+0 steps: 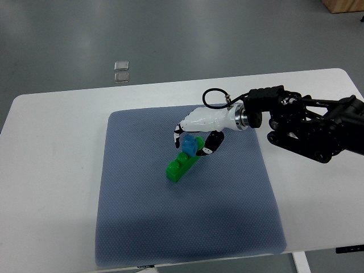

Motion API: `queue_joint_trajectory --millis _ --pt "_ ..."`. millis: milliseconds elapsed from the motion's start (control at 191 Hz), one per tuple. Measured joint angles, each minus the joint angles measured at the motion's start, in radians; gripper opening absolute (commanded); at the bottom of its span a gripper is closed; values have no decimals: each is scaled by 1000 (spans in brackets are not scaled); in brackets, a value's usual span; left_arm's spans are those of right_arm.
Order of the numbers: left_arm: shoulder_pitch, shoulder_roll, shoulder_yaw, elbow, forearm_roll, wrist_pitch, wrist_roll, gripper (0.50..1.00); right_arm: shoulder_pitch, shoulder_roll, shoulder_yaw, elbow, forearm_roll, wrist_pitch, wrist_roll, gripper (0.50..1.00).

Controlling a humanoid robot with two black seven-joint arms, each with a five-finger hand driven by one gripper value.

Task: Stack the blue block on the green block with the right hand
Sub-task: 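Lower the blue block onto the green block's studs and press down, then open the right hand and lift it off the blue block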

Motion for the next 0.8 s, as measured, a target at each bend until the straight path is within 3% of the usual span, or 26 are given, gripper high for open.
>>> queue_joint_trajectory --millis 225,230,240,277,350,538,800 --pt "0 0 0 0 0 0 0 1000 0 -1 0 0 0 4 0 787" --pt "0 0 0 0 0 0 0 1000 0 -1 0 0 1 5 0 823" --pt "0 0 0 0 0 0 0 1000 0 -1 0 0 1 6 0 823" --pt "0 0 0 0 0 0 0 1000 0 -3 1 2 4 11 0 895" --pt "0 0 0 0 0 0 0 1000 1 -8 29 27 32 50 0 915" --pt "0 0 0 0 0 0 0 1000 3 -20 122 62 172 171 -6 924" --pt "0 0 0 0 0 0 0 1000 1 -40 172 45 279 185 -21 924"
